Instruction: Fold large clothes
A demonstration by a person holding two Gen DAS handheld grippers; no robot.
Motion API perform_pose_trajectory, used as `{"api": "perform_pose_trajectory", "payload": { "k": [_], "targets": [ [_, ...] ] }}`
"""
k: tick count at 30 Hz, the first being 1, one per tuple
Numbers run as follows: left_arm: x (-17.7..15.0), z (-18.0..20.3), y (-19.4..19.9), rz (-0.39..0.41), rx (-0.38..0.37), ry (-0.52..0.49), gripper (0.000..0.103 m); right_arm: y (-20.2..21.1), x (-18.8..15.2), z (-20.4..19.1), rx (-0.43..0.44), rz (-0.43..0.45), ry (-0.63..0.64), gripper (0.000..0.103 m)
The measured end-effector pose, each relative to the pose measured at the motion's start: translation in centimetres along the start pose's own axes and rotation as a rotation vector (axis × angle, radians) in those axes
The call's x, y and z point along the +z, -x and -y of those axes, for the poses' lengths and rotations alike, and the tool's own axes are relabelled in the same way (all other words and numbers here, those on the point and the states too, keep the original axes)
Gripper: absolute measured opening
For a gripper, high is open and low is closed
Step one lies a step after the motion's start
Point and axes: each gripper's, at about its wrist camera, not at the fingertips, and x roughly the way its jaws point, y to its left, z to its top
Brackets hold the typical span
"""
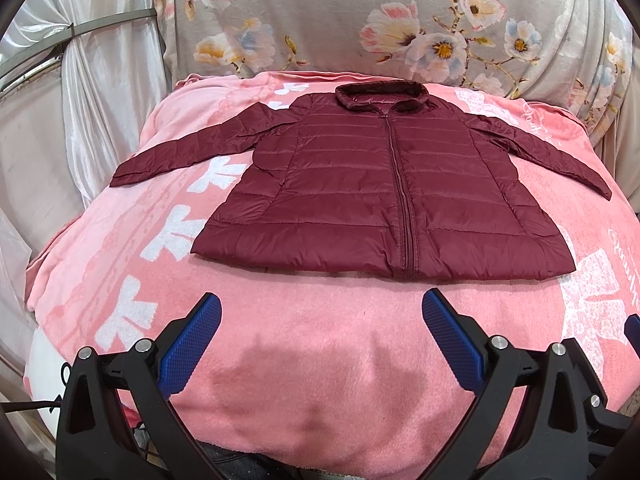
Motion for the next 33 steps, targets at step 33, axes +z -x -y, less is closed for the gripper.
{"api": "perform_pose_trajectory", "payload": {
  "k": [33],
  "targets": [
    [-0.5, -2.4, -0.1, 0.001, 0.038, 0.023, 0.098, -0.4, 0.2, -1.5, 0.025, 0.000, 0.020, 0.098]
  ]
}}
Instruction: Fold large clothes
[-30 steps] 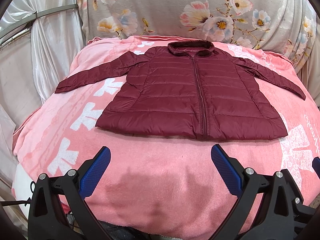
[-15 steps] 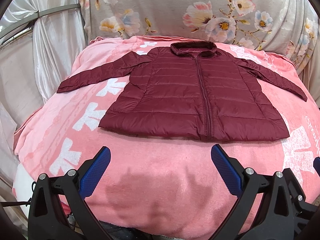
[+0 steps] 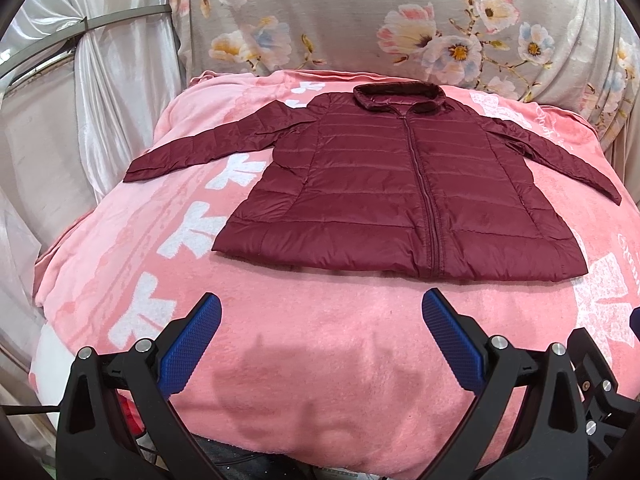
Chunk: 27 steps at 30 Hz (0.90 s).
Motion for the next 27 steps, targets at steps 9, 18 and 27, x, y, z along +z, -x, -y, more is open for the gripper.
{"api": "perform_pose_trajectory", "payload": {
  "k": [9, 18, 27],
  "targets": [
    [0.0, -0.3, -0.1, -0.002, 0.005, 0.007, 0.098, -0.3, -0.2, 0.1, 0.002, -0.005, 0.004, 0.098],
    [0.1, -0.5, -0.2, 0.007, -0.002, 0.015, 0.098, -0.9, 0.1, 0.5, 0.021, -0.001, 0.003, 0.098],
    [6.0, -5.2, -3.1, 0.107, -0.018, 0.184, 0.098, -6.6, 8.3, 17.5, 0.065, 0.136, -0.408, 0.098]
  ]
}}
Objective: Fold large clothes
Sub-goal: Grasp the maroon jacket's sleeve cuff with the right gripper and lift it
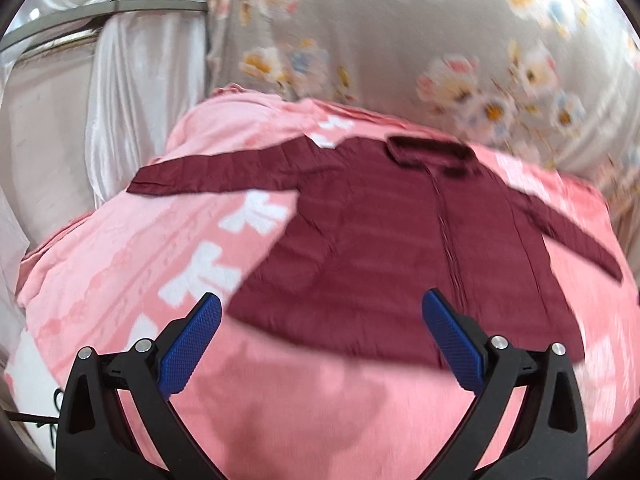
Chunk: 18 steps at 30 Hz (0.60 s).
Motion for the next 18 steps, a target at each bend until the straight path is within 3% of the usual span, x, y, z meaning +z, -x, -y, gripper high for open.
{"api": "perform_pose_trajectory", "payload": {
  "k": [3, 8, 13, 18],
  "targets": [
    [1.5, -0.4, -2.1, 0.015, 0.038, 0.026, 0.098, -3.9, 4.3, 5.2, -0.009, 0.044, -0.104, 0.098],
    [3.2, -0.1, -5.5, 0.013, 0.066, 0.041, 0.098, -10.5, 8.4, 11.5, -0.059, 0.067, -0.238, 0.098],
    [4.4, 0.4, -8.2, 0.006, 0.100, 0.070, 0.098, -16.1, 11.0, 16.9, -0.121, 0.082, -0.337, 0.098],
    [5.1, 1.6, -11.0, -0.002, 0.120, 0.046, 0.098, -20.5, 12.5, 21.6, -0.176, 0.076, -0.448, 0.085]
  ]
}}
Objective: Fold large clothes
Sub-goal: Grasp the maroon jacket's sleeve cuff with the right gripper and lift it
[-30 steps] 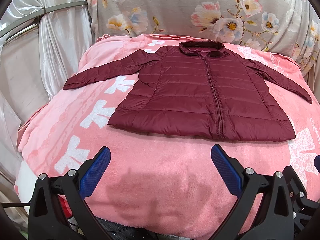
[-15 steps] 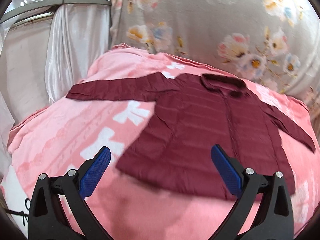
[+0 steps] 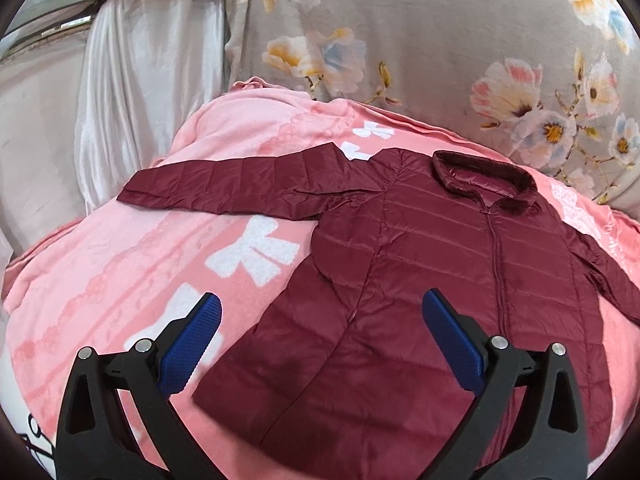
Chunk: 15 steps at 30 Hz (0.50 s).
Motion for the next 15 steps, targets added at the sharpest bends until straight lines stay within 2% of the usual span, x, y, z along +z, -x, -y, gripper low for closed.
{"api": "perform_pose_trajectory", "payload": {
  "k": [7, 12, 15],
  "targets": [
    [0.1, 2.1, -2.6, -0.002, 0.041, -0.078, 0.098, -5.1, 1.4, 1.5, -0.050, -0.031, -0.091, 0.058],
    [0.2, 2.6, -3.8, -0.020, 0.027, -0.078, 0.098, -7.0, 2.3, 1.5, -0.046, -0.053, -0.138, 0.007],
    [0.4, 2.7, -4.2, -0.020, 0.026, -0.078, 0.098, -6.3, 2.7, 0.0, 0.003, -0.011, -0.138, 0.004]
  ]
}}
